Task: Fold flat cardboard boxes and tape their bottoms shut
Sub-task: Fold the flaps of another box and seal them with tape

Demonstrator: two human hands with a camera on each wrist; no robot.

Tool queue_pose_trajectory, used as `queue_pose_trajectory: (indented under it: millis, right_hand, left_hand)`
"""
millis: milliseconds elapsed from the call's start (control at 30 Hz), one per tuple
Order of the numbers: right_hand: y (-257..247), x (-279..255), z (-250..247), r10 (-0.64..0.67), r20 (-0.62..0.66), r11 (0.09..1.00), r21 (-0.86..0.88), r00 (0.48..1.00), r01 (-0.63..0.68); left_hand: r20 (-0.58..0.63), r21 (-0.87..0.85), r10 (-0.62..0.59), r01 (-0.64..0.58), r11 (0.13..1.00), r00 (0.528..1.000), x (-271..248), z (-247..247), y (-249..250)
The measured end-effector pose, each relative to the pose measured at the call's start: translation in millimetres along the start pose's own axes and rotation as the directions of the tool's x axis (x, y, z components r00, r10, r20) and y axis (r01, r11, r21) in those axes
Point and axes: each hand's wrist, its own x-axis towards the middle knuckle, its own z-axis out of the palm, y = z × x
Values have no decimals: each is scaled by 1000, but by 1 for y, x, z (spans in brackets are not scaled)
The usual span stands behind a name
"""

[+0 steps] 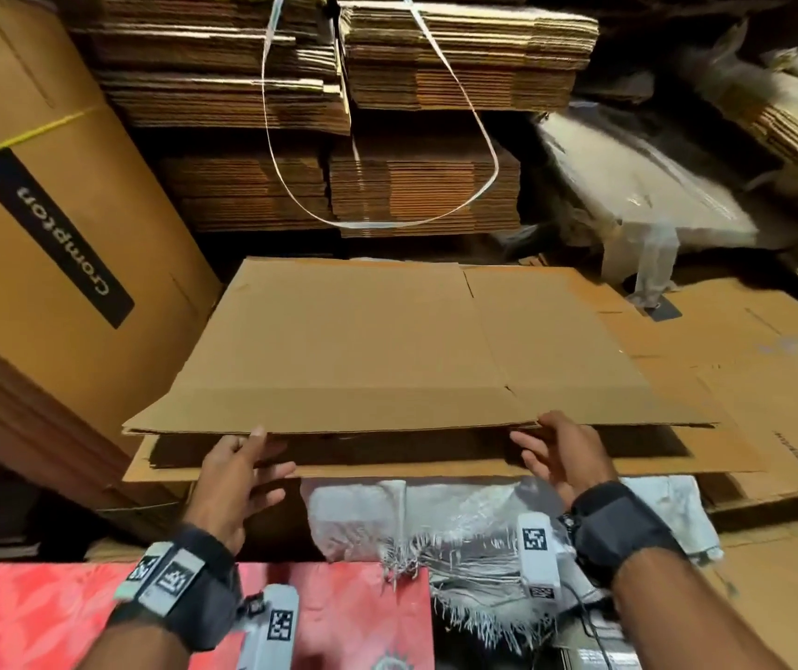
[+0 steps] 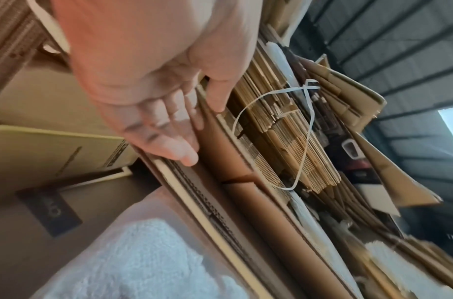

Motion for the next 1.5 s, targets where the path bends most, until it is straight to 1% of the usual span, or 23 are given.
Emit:
queue_pose_trajectory:
  millis: [33,67,100,133,167,200,233,267,300,333,367,467,533,600,700,833,933,1000,1067,1167,1300,1400,1500]
  right_hand:
    - [2,-4,0,-25,-31,982,-190,999,18]
    - [6,-9,-2,-73,-53,904,-424,996,44]
    - [12,-12,-5,-143,-53,768,-636,988,77]
    - [19,-15,-10,-227,-30,601,-791,974,115]
    - [26,-17,-14,-323,9,432,-888,946,156]
    - [34,-21,-16,-431,73,282,-936,899,211]
    - [41,-24,-18,-535,183,120,-950,825,289]
    - [48,-24,-18,-609,328,-47,-924,722,380]
    - [54,-24,-16,-635,449,-192,-880,629,434]
    - [59,-21,-14,-635,523,-287,-843,568,455]
    - [63,-14,-14,-616,556,-327,-825,558,460]
    - [63,5,-14,-538,570,-373,-821,620,432]
    - [62,16,-14,-474,569,-402,-819,672,410]
    - [61,23,-9,-412,550,-369,-830,726,419]
    - [61,26,-2,-376,503,-332,-857,779,393]
    - [57,-6,11,-372,485,-337,-865,791,372]
    - [60,-57,25,-307,522,-228,-852,796,471]
    - [66,-97,33,-322,559,-124,-825,764,551]
    - [78,-135,40,-320,601,-78,-787,732,612]
    - [101,-188,53,-267,710,-108,-694,652,712]
    - [135,-245,67,-184,815,-156,-576,549,803]
    - [157,-292,76,-201,852,-130,-512,483,849]
    - [180,-337,87,-202,878,-104,-459,433,882]
  left_hand:
    - [-13,75,0,1,997,1000,3,-2,-2]
    - [-26,166,28,-24,986,999,4,-5,-4]
    - [-35,284,105,-91,954,994,4,-8,-8]
    - [-31,444,246,-207,872,969,3,-12,-13]
    - [30,617,426,-352,704,904,2,-16,-19]
    - [163,762,571,-470,445,804,-2,-20,-25]
    - [343,816,637,-555,163,691,-5,-22,-32]
    - [486,814,611,-578,-56,625,-8,-21,-38]
    - [595,778,536,-596,-198,599,-9,-21,-47]
    - [648,755,448,-599,-268,616,-6,-22,-56]
    - [668,743,377,-598,-301,641,-2,-23,-64]
    - [660,749,271,-584,-313,700,6,-26,-78]
    - [661,747,260,-585,-315,704,13,-23,-79]
    - [656,754,282,-590,-288,700,19,-17,-77]
    - [642,767,294,-583,-268,708,23,-11,-73]
    - [654,756,307,-619,-214,692,11,-11,-70]
    - [643,751,355,-650,-116,679,-15,-18,-63]
    - [639,732,396,-679,-49,660,-39,-27,-56]
    - [628,716,418,-698,19,656,-63,-44,-54]
    - [586,731,459,-680,57,668,-101,-84,-56]
    - [519,771,513,-633,63,683,-158,-146,-61]
    - [474,797,529,-598,81,704,-194,-195,-63]
    - [451,792,530,-596,134,718,-216,-246,-68]
